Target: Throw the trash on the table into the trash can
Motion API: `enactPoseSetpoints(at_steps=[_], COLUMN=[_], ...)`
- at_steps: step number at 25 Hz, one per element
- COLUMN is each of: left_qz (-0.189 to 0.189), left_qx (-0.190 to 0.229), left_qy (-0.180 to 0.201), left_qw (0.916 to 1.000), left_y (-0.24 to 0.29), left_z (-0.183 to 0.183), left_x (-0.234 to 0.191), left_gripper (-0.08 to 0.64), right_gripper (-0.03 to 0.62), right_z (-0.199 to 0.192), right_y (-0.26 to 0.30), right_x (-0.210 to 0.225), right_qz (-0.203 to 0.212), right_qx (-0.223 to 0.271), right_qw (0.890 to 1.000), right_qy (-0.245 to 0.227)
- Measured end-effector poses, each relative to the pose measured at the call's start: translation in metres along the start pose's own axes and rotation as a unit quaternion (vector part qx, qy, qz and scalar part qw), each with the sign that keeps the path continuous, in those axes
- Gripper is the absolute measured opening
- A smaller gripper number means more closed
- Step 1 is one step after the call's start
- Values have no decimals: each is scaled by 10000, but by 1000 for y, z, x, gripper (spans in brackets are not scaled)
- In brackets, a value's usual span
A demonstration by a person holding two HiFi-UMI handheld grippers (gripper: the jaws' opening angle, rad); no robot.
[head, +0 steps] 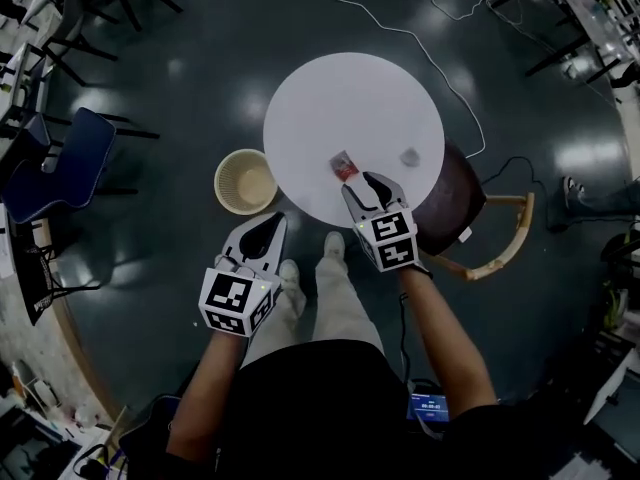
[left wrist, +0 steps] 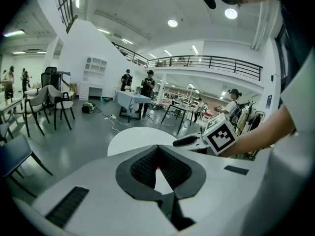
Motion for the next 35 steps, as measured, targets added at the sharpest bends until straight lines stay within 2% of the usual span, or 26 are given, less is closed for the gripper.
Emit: enactPoseSetpoints(at_steps=[5,14,17,27,35], left_qz=[109,294,410,579,676], left_qx=[-117,-434,-462,-496,-457], left_qy=[-68,-105,-195,-424,-449], left_qw=[9998,9986,9979,9962,9957], left_y=[18,44,48,66,74], left_z=[-11,-37,-42,-53,-45], left_x=[-18,-40,-45,-48,-46], left_gripper=[8,8,8,8,8], right_gripper=[225,247,250,247,211], right_z=[-19,-54,-64,-80,-79], right_y=[48,121,131,157,154], right_x=[8,27,25,34,37], right_qz=[-13,-66,42,-84,33], right_qx=[-292,-788,-924,-1144,-1221], right_qw=[9996,9967,9955,9934,9925], right_qy=[3,159,183,-32,51])
Point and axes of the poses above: the fingertips, and each gripper's own axes: y forward along the fingers, x to its right, z out of its top, the point moved 4 cm from there along -y, backward along the fingers, and after that the axes turned 6 degrees about -z, right-handed, at the moved point
